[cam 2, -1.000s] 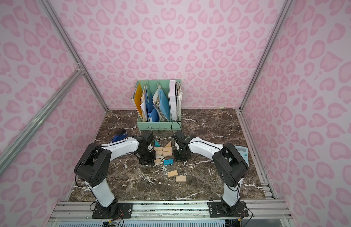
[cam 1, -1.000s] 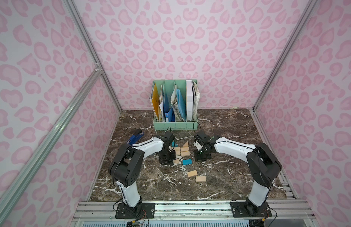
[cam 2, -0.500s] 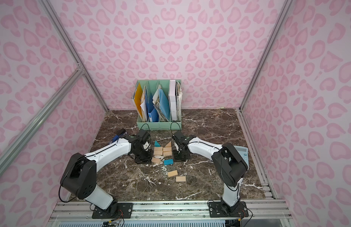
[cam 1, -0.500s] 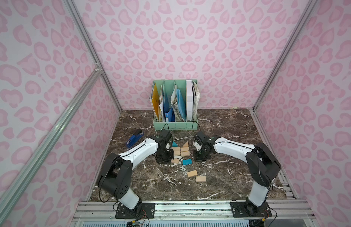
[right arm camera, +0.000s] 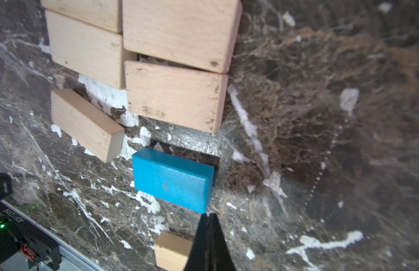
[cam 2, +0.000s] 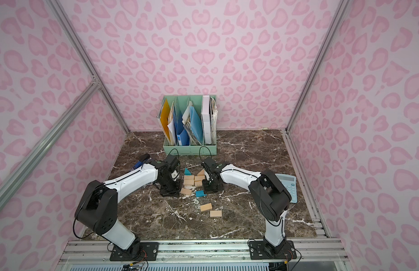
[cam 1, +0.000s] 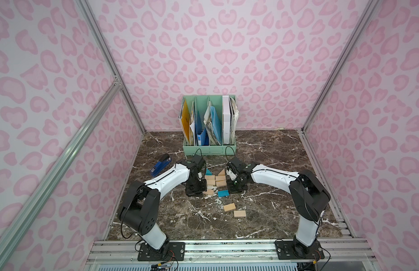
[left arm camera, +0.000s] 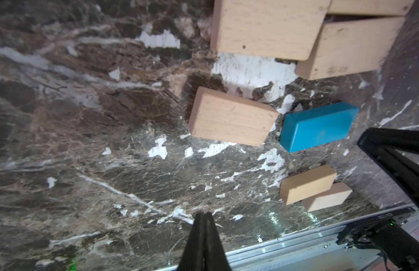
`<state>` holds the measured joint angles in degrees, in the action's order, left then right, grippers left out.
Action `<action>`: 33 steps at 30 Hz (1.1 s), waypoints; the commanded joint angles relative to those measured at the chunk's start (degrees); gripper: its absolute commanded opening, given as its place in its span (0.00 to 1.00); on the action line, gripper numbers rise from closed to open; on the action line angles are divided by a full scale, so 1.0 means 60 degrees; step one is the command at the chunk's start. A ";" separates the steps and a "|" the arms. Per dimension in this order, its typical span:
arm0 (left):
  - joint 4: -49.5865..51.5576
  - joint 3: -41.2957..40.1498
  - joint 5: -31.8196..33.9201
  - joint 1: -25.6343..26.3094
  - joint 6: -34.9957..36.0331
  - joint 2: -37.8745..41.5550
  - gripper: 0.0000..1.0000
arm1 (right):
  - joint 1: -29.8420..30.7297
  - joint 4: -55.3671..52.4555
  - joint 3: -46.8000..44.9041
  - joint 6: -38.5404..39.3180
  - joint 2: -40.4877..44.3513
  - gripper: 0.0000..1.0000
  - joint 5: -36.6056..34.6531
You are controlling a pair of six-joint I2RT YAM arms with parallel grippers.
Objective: Assemble a carrot with building blocks
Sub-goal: Adjust the building block at the center of the board.
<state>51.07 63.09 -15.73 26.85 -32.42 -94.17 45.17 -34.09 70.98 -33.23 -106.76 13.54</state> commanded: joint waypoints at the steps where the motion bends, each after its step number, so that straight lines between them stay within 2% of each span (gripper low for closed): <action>1: 0.0343 0.0135 -0.0016 -0.0026 0.0202 -0.0214 0.00 | 0.0030 0.0039 0.0004 -0.0106 -0.0019 0.00 0.0043; 13: 0.0423 0.0308 -0.0139 -0.0081 0.0219 -0.0909 0.00 | 0.0126 0.0027 0.0048 -0.0189 -0.0122 0.01 0.0063; 18: 0.0558 0.0507 -0.0082 -0.0084 0.0321 -0.1072 0.00 | 0.0116 0.0012 0.0058 -0.0211 -0.0134 0.11 0.0028; 20: 0.0598 0.0534 -0.0081 -0.0105 0.0335 -0.1175 0.02 | 0.0126 -0.0002 0.0106 -0.0206 -0.0176 0.12 0.0028; 23: 0.0608 0.0546 -0.0096 -0.0106 0.0336 -0.1359 0.07 | 0.0119 -0.0019 0.0143 -0.0199 -0.0220 0.23 0.0028; 26: 0.0583 0.0531 -0.0104 -0.0125 0.0321 -0.1465 0.13 | 0.0119 -0.0050 0.0193 -0.0174 -0.0268 0.28 0.0043; 33: 0.0574 0.0589 -0.0133 -0.0150 0.0335 -0.1546 0.25 | 0.0115 -0.0076 0.0196 -0.0155 -0.0297 0.33 0.0057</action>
<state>53.58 66.17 -15.99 26.09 -31.14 -103.26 45.89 -34.17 71.72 -34.41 -108.36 13.91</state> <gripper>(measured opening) 0.246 0.330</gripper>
